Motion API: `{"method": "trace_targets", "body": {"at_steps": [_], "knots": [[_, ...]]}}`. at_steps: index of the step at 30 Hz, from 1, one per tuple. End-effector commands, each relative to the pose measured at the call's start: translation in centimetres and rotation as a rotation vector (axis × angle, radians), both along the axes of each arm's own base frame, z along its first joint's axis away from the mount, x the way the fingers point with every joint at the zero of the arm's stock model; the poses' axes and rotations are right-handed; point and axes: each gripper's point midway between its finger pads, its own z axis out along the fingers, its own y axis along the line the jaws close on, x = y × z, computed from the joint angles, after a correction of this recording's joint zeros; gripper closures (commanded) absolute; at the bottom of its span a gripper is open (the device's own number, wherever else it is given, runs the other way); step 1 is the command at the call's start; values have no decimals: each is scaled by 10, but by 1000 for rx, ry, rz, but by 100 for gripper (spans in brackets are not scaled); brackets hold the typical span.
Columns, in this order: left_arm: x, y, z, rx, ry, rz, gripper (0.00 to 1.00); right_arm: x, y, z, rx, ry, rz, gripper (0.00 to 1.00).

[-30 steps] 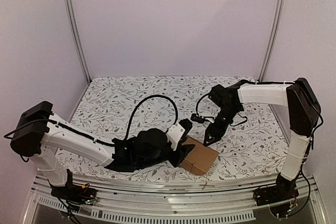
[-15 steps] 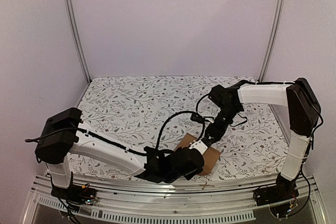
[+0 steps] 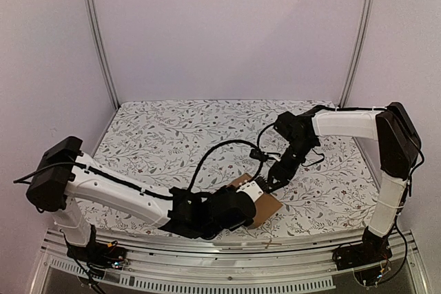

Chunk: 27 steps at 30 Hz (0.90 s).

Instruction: Fold the paper box

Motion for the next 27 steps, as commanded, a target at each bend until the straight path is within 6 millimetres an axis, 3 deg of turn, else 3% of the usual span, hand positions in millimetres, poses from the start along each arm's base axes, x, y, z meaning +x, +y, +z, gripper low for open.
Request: {"method": "trace_targets", "body": {"at_steps": [1,7,12,15,20,24,27], "knots": [[2,3,28,-73,17,-5,57,-1,8,16,42,1,2,53],[4,13,-4,-25,130,1,57,1,14,15,43,10,3,51],[-2,12,-46,95,190,-19,57,-1,14,1,-21,-12,28,50],[0,16,-53,127,174,-3,58,0,9,-14,-88,-25,32,52],[12,22,-26,77,85,28,58,-2,4,-20,-120,-15,25,55],[20,39,20,-52,-6,101,56,-14,6,3,-58,8,46,52],[22,62,41,-178,-27,163,54,-33,7,30,16,48,82,48]]}}
